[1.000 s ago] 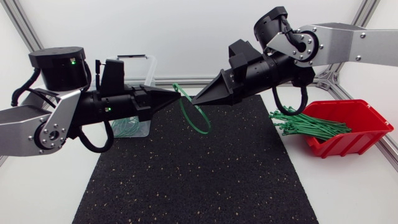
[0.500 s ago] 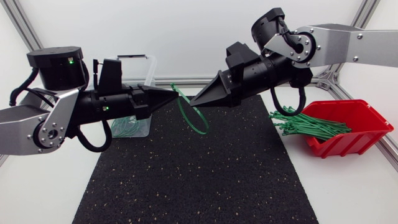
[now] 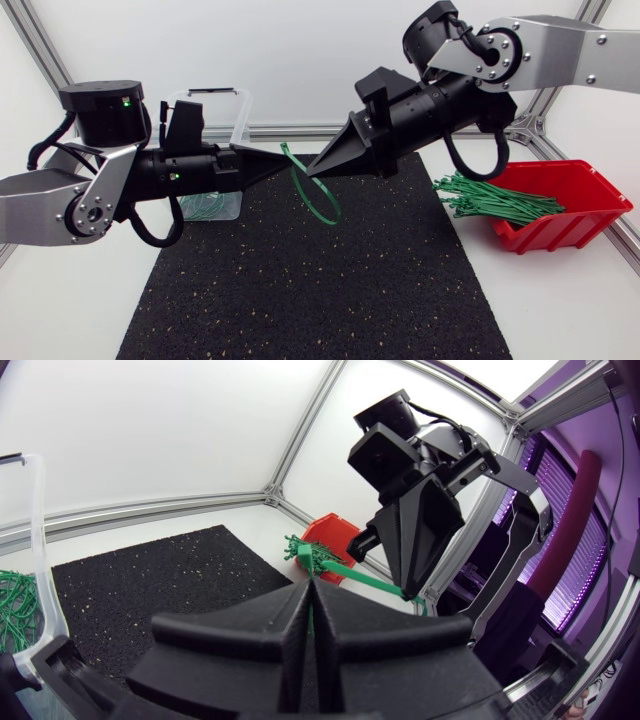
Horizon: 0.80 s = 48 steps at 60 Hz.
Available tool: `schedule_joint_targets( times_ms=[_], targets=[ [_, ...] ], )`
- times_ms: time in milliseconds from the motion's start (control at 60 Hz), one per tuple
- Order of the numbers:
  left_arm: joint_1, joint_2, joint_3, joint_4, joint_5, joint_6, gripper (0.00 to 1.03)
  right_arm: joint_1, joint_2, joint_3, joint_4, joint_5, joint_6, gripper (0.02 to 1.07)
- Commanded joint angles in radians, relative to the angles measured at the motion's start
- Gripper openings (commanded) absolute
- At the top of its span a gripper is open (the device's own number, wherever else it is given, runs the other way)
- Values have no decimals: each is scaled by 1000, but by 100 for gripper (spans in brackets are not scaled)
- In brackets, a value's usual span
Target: Take a green cable tie from the red box, thread the tail through the head to close it, then place it in the transparent bin on the left.
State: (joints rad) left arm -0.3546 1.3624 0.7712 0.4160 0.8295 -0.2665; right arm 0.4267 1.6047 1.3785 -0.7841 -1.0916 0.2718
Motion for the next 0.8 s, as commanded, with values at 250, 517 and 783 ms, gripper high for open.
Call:
schedule_joint_targets(
  times_ms=[250,517,783],
  targets=[
    [5,20,20,1,36,-42,3,20,-11,80,-93,-1,86,7],
    [5,20,34,3,59,-74,3,40,-169,-70,160,154,418,7],
    [22,37,43,9,108,-109,3,75,-146,-75,123,127,514,7]
  ],
)
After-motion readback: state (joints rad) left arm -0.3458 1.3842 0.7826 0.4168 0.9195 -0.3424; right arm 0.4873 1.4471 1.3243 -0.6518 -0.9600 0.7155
